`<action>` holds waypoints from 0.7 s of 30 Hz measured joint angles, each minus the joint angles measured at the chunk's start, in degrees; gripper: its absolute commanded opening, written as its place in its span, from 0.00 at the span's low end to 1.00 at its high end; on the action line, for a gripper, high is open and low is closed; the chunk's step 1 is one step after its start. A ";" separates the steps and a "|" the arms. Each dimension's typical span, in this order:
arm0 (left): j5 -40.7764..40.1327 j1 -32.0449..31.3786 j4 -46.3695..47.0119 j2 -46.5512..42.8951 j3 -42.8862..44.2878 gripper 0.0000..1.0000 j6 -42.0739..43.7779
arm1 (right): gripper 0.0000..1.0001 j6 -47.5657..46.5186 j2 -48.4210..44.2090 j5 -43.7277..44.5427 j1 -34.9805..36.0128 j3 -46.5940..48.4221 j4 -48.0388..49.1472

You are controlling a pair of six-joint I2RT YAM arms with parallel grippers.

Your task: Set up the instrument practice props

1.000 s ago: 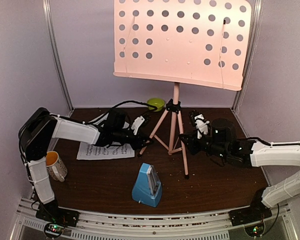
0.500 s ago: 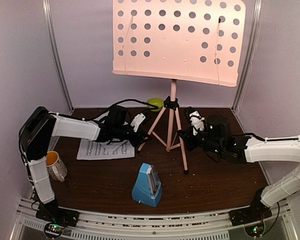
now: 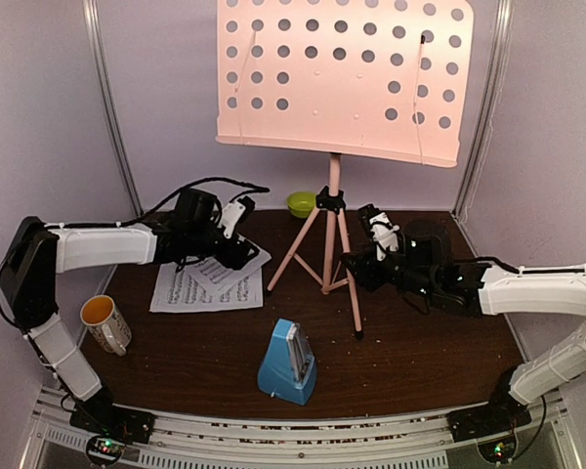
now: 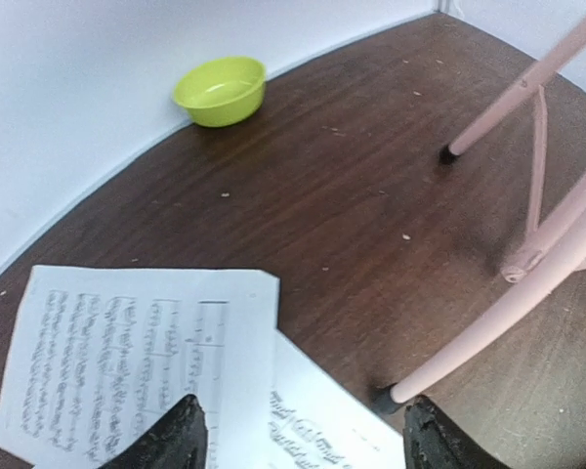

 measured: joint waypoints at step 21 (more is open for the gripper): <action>-5.31 5.73 -22.93 23.54 29.62 0.75 -2.51 | 0.75 1.99 -7.04 2.93 0.46 -0.61 -2.45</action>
